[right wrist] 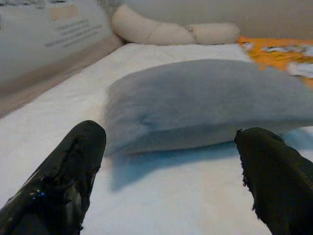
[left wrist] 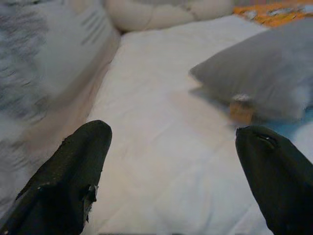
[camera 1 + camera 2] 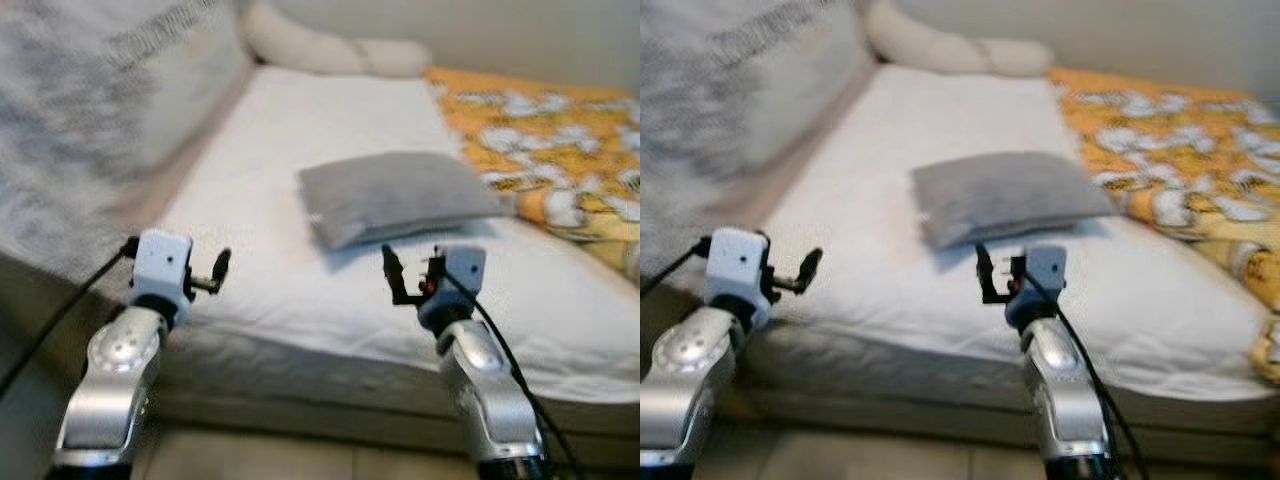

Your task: Clean up the room

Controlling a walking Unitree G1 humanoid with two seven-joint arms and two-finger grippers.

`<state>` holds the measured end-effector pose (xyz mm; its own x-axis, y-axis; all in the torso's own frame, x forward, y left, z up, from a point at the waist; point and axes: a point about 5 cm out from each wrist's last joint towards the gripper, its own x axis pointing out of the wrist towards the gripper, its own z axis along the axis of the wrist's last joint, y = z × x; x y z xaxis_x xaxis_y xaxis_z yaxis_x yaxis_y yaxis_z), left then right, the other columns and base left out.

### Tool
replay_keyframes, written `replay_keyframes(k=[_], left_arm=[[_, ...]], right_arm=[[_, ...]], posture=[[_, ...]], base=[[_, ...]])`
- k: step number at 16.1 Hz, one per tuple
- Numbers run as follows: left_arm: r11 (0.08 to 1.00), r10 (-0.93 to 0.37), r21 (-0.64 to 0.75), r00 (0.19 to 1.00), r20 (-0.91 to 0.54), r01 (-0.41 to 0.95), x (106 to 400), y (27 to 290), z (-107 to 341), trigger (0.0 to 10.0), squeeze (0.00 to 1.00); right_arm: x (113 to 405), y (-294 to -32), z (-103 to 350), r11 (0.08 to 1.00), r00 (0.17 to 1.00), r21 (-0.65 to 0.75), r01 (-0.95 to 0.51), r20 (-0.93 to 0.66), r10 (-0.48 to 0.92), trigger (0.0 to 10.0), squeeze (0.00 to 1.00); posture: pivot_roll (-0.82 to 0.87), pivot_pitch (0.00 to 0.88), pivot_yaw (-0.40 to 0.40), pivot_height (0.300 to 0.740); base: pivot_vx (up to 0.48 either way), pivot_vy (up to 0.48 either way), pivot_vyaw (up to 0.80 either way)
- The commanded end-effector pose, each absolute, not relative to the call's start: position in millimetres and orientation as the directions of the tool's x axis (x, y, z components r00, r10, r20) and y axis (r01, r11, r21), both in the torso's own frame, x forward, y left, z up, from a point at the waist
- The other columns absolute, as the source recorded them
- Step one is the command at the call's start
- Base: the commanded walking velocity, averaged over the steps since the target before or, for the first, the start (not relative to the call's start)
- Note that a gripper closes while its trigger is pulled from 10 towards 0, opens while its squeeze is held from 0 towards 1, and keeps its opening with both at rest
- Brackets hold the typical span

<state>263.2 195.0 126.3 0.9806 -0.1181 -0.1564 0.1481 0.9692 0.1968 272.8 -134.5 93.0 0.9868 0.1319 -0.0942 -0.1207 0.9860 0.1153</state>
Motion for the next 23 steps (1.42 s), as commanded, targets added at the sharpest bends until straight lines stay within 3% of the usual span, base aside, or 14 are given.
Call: replay_keyframes(k=[1,23], left_arm=[[0.964,-0.152,0.193,0.976,-0.153,0.181,264.2,185.2,126.8,10.0,0.00],[0.957,-0.176,0.205,0.972,-0.158,0.207,263.8,181.0,125.3,10.0,0.00]], right_arm=[[274.0,-145.3,93.4,0.991,0.991,0.105,-0.084,-0.097,0.094,10.0,0.00],[272.0,-144.2,88.3,0.992,0.990,0.102,-0.081,-0.110,0.092,10.0,0.00]], posture=[[0.00,0.000,-0.041,0.740],[0.01,0.000,-0.045,0.740]], base=[[0.349,0.000,0.00],[0.343,0.000,0.00]])
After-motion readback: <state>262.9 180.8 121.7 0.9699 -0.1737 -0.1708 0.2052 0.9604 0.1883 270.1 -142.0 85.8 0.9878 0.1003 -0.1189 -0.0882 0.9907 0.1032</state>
